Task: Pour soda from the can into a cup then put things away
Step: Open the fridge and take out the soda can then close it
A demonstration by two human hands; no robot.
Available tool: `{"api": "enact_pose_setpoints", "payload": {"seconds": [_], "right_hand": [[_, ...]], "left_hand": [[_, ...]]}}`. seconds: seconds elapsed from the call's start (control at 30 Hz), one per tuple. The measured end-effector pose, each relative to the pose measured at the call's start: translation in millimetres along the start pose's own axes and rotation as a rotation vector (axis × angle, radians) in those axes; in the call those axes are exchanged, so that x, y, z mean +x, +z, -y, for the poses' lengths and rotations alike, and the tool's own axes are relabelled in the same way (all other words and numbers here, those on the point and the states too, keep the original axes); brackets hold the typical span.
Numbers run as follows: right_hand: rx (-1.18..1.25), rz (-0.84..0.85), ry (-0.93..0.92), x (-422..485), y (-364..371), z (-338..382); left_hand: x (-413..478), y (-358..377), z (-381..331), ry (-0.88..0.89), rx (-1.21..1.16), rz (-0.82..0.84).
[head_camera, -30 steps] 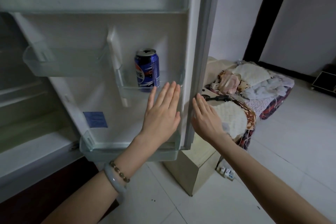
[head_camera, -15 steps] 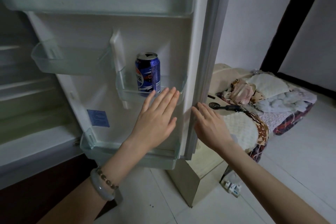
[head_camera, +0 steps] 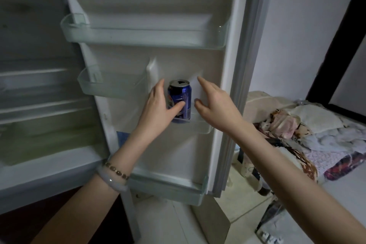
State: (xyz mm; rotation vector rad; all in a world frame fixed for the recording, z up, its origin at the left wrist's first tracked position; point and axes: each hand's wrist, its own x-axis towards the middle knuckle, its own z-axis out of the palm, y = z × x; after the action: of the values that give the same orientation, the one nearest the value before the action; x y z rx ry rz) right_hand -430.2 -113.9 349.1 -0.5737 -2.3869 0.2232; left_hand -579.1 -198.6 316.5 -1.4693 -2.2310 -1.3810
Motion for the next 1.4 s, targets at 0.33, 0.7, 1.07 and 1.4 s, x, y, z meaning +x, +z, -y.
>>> {"api": "enact_pose_setpoints", "payload": {"seconds": [0.33, 0.7, 1.07, 1.4], "right_hand": [[0.198, 0.334, 0.313, 24, 12, 4], [0.430, 0.224, 0.228, 15, 3, 8], [0.618, 0.203, 0.039, -30, -13, 48], [0.709, 0.404, 0.098, -108, 20, 63]], "left_hand": [[24, 16, -2, -0.253, -0.036, 0.078], [14, 9, -28, -0.179, 0.049, -0.146], [-56, -54, -44, -0.118, 0.028, -0.220], [-143, -53, -3, -0.266, -0.041, -0.104]]}}
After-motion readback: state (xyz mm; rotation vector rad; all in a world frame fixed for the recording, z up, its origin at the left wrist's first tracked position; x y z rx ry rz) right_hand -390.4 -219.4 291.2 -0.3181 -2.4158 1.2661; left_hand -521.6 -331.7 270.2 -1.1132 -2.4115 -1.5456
